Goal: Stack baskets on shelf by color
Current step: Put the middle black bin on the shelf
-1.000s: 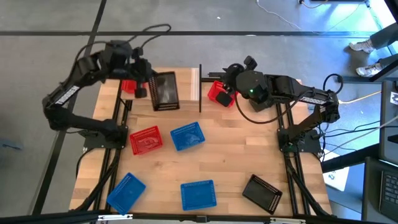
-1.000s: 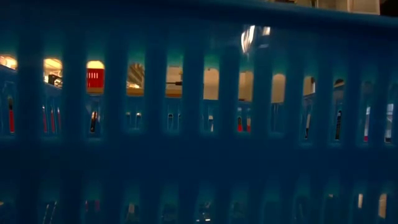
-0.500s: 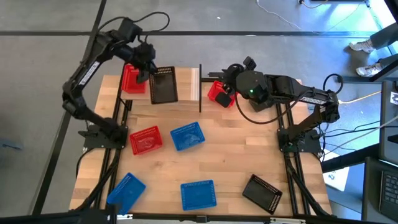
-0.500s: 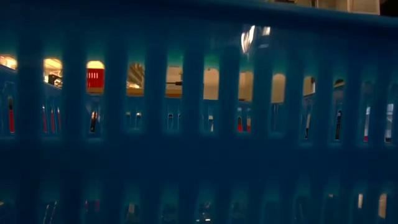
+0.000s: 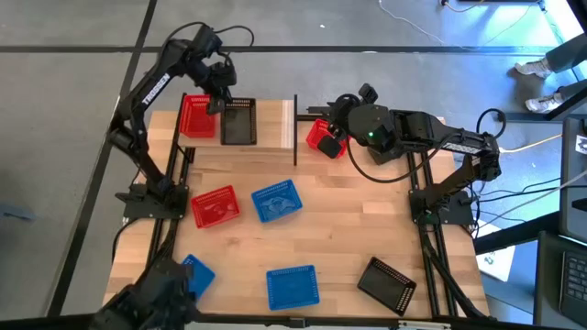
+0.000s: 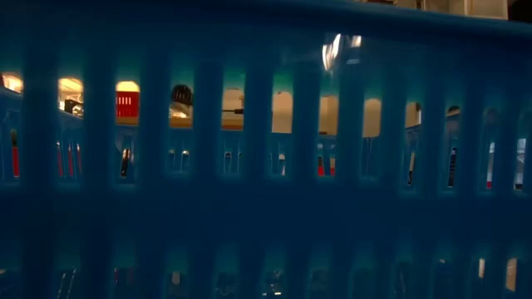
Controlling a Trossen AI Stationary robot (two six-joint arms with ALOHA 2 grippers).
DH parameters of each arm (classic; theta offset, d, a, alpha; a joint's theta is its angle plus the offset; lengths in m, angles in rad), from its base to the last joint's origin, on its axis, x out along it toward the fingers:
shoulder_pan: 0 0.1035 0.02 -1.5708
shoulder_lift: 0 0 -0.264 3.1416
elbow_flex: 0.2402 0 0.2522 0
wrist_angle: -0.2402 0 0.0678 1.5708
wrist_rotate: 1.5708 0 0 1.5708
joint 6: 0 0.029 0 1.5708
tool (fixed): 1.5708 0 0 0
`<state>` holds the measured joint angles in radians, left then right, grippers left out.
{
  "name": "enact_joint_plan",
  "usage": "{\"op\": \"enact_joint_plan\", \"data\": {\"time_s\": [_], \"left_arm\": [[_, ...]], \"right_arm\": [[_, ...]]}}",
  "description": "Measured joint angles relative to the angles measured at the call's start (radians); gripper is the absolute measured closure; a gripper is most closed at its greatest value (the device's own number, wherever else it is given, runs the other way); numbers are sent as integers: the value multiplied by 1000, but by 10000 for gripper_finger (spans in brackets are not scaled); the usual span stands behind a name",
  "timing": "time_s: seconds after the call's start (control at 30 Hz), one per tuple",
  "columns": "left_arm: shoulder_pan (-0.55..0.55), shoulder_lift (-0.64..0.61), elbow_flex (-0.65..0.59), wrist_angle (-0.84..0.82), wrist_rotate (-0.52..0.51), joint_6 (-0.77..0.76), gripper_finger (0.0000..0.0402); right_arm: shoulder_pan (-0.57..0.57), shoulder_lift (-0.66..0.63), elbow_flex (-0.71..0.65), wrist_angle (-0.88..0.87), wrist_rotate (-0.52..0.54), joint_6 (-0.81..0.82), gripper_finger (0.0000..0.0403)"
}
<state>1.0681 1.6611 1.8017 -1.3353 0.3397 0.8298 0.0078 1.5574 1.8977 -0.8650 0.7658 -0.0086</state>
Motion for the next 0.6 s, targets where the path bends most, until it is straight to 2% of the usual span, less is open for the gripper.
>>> {"op": "enact_joint_plan", "data": {"time_s": [0.23, 0.6], "left_arm": [[39, 48, 0, 3, -33, 40, 401], [35, 62, 0, 24, -109, 82, 393]], "right_arm": [[0, 0, 0, 0, 0, 0, 285], [0, 0, 0, 0, 0, 0, 285]]}}
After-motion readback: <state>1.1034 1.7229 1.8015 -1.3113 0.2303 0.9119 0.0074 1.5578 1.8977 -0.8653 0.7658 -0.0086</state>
